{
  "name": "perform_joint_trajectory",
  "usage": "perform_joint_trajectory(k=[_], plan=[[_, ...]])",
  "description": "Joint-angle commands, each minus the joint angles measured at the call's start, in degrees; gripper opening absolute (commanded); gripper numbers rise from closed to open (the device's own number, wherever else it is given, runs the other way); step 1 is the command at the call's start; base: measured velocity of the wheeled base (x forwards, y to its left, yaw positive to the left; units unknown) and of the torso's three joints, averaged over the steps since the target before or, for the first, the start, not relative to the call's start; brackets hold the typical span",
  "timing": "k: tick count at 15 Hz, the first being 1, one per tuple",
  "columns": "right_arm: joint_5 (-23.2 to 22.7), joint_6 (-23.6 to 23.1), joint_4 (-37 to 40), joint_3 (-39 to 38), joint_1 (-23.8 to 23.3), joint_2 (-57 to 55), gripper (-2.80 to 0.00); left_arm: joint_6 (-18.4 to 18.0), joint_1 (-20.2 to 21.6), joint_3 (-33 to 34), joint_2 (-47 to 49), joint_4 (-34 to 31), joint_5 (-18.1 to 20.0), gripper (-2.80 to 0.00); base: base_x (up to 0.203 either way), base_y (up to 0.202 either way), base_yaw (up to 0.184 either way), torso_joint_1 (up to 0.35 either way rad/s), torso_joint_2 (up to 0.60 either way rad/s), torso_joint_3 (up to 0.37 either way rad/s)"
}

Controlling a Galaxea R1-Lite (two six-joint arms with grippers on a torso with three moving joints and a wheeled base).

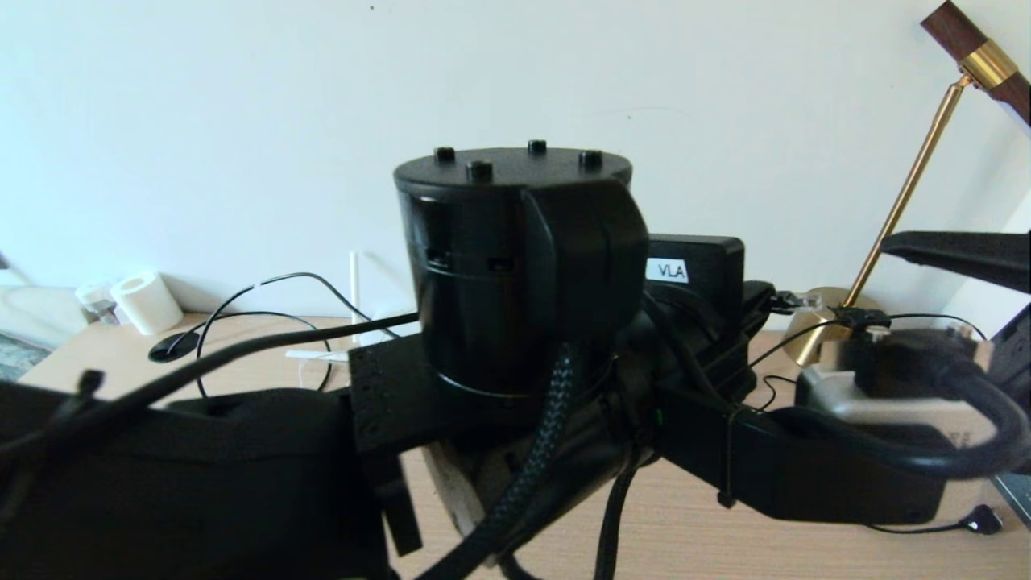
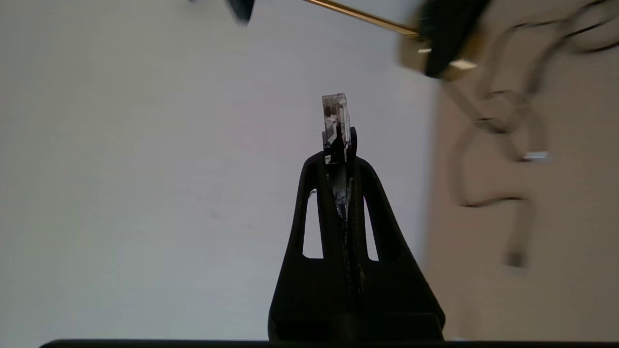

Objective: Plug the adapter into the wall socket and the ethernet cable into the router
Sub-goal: Hand it to the other hand

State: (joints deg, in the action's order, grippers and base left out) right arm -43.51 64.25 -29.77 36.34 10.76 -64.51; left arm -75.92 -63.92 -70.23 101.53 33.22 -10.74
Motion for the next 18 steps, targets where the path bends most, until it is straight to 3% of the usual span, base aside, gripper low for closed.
perform_joint_trajectory(k=[1, 2, 4, 5, 9, 11, 15, 18], plan=[[-0.04, -10.02, -0.19, -2.31, -0.08, 2.51, 0.0, 18.28, -0.34, 0.26, -5.31, -14.37, 0.32, -2.8, 0.0, 0.0, 0.0, 0.0, 0.0, 0.0], [0.23, -14.23, -0.14, -3.79, -0.09, 3.82, 0.0, 23.36, -0.62, 0.28, -7.12, -21.83, 1.44, -2.8, 0.0, 0.0, 0.0, 0.0, 0.0, 0.0], [0.93, -19.44, 0.33, -5.18, 0.29, 5.58, 0.0, 27.85, -0.74, -0.17, -8.67, -32.26, 4.93, -2.8, 0.0, 0.0, 0.0, 0.0, 0.0, 0.0], [0.94, -20.63, 0.49, -5.23, 0.99, 5.57, 0.0, 29.49, -0.75, -0.94, -7.88, -34.37, 5.8, -2.8, 0.0, 0.0, 0.0, 0.0, 0.0, 0.0], [1.04, -23.07, 2.15, -7.09, 5.84, 5.49, 0.0, 29.77, -0.53, -10.78, -0.59, -38.96, 5.92, -2.8, 0.0, 0.0, 0.0, 0.0, 0.0, 0.0], [1.32, -28.44, 3.37, -9.96, 6.36, 5.53, 0.0, 29.71, -0.52, -19.34, 2.83, -46.53, 4.64, -2.8, 0.0, 0.0, 0.0, 0.0, 0.0, 0.0], [1.57, -28.21, 5.16, -10.32, 6.3, 5.44, 0.0, 28.45, -0.65, -36.18, 9.4, -65.52, -0.53, -2.8, 0.0, 0.0, 0.0, 0.0, 0.0, 0.0], [1.94, -27.25, 5.0, -10.33, 6.38, 5.62, 0.0, 27.06, -1.67, -37.64, 10.11, -69.27, -3.02, -2.8, 0.0, 0.0, 0.0, 0.0, 0.0, 0.0]])
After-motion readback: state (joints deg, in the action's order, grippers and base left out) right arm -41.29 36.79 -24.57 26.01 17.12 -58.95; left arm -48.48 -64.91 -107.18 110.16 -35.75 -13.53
